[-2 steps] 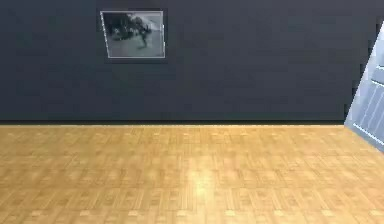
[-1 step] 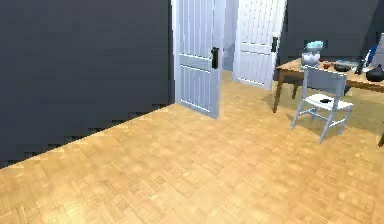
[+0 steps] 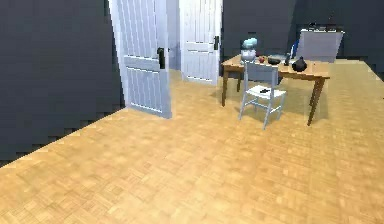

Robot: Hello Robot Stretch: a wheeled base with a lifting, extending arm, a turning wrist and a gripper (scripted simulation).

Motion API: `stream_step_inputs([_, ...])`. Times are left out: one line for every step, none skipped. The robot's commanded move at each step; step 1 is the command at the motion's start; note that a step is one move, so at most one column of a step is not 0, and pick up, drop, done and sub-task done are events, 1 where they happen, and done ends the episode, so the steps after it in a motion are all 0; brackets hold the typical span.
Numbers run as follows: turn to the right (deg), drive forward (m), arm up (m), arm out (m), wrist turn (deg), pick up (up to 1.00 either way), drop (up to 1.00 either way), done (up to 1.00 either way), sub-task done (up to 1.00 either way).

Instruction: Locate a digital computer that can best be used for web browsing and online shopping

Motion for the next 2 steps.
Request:
stream_step_inputs([3.0, 0.00, 0.00, 0.00, 0.0, 0.00, 0.00, 0.00, 0.00])
stream_step_inputs([0.0, 1.00, 0.00, 0.00, 0.0, 0.00, 0.00, 0.00, 0.00])
